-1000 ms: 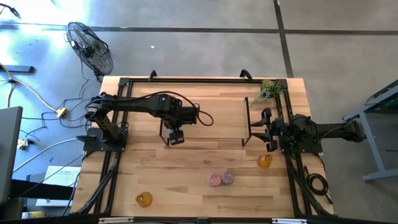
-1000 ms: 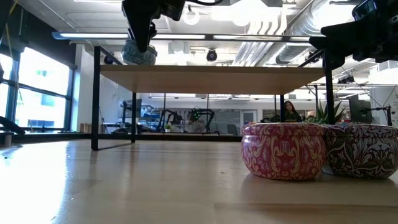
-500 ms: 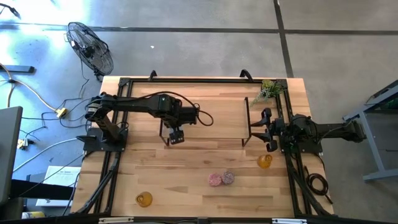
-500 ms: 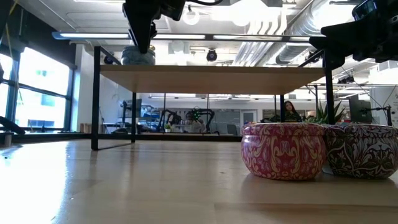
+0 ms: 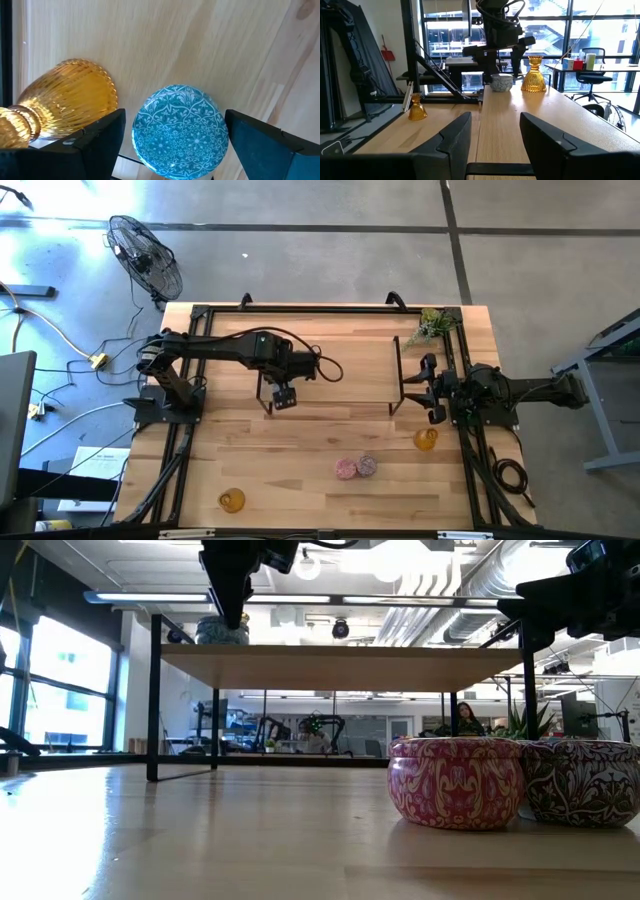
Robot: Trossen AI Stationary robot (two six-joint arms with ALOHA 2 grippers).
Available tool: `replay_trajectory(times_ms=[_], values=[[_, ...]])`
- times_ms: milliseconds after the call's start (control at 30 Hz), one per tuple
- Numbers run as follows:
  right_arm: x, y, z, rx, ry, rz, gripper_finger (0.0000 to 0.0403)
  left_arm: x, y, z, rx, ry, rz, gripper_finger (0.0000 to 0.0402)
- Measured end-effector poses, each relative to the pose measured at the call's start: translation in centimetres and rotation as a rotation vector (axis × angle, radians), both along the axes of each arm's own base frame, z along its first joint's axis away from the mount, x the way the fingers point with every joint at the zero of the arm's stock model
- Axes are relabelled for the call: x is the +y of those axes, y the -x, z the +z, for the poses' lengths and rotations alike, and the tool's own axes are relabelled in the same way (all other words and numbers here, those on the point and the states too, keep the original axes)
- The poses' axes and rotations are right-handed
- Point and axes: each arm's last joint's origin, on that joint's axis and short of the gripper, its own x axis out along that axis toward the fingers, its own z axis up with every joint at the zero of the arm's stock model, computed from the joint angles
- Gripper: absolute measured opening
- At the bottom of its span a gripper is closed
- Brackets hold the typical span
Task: Pick & Place candle stick holders
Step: Put the blue scented candle on the shelf, then put the top yellow glass candle holder on the shelf aligned with the other glass candle holder
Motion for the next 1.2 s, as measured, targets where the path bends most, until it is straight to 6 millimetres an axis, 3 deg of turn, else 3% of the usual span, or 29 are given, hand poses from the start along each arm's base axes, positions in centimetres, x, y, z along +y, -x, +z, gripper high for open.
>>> replay_trajectory(times_ms=[400, 867, 1200], values=[[0.0, 0.0, 0.0, 0.000, 0.000, 0.000, 0.0165, 0.0, -0.2, 0.1, -0.023, 0.007, -0.001, 0.0334], [0.0, 0.0, 0.1, -0.014, 0.047, 0.005, 0.0165, -0.1, -0.5, 4.4, -0.199, 0.039, 0.017, 0.0334], [0.3, 0.3, 1.5, -0.107, 0.115, 0.073, 0.0165, -1.7, -1.1, 5.1, -0.273, 0.061, -0.062, 0.0334]])
